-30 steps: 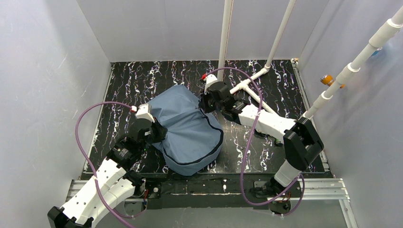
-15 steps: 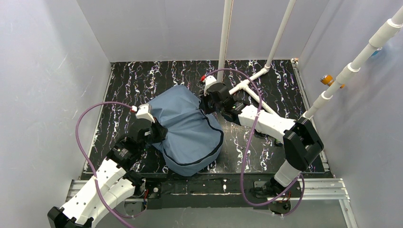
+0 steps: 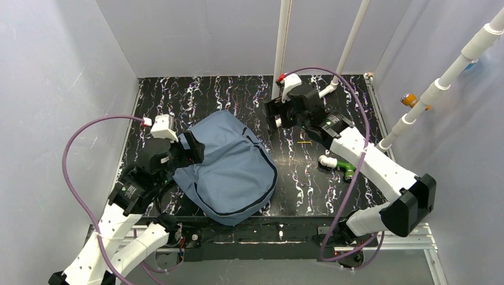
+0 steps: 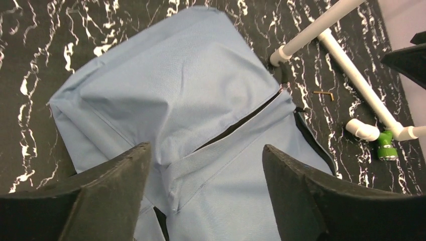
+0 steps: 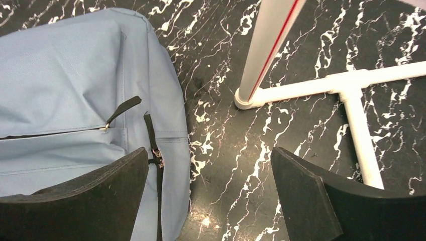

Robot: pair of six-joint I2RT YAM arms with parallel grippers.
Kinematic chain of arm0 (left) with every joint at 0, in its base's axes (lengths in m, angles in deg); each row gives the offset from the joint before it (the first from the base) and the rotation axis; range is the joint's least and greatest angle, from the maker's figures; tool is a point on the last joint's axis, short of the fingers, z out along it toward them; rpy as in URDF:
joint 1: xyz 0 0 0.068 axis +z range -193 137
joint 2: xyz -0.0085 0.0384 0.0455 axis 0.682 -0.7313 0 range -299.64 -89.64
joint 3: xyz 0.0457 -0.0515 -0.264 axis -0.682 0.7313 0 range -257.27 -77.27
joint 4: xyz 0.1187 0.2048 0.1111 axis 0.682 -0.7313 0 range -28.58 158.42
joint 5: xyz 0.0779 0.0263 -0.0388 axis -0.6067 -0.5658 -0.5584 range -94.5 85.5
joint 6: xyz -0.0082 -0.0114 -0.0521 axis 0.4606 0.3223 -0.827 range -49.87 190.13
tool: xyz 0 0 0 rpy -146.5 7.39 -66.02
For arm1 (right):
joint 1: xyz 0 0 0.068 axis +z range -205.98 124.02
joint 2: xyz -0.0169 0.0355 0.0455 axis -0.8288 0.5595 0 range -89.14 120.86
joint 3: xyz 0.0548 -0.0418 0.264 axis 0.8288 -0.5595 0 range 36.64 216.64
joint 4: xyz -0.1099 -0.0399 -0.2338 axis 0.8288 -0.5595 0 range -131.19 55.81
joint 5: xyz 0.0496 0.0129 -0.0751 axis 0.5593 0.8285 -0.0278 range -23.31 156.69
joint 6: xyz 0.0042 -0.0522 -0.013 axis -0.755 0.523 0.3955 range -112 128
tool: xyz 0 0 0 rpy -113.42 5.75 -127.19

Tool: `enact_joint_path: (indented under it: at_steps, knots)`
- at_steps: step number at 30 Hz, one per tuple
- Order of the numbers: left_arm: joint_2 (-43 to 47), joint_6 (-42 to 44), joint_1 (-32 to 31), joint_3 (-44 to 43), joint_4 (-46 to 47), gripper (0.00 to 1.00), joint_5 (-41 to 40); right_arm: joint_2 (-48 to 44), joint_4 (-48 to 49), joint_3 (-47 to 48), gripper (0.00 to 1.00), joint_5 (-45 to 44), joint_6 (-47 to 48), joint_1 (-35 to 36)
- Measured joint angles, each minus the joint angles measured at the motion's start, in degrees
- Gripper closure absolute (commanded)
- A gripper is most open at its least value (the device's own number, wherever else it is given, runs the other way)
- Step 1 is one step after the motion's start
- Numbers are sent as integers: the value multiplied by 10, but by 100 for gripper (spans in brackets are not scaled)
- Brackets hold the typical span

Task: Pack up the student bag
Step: Reset both arms

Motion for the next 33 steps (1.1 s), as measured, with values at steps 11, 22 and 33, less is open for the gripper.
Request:
enact_joint_path:
  at_steps: [11, 22, 33]
  knots:
    - [-10, 56, 0, -108, 14, 12, 12, -113, -5, 30, 2, -88, -6, 0]
    - [34, 110, 0, -164, 25, 4, 26, -131, -33, 107, 2, -178, 9, 0]
    - [61, 144, 0, -190, 23, 2, 24, -130, -69, 111, 2, -194, 14, 0]
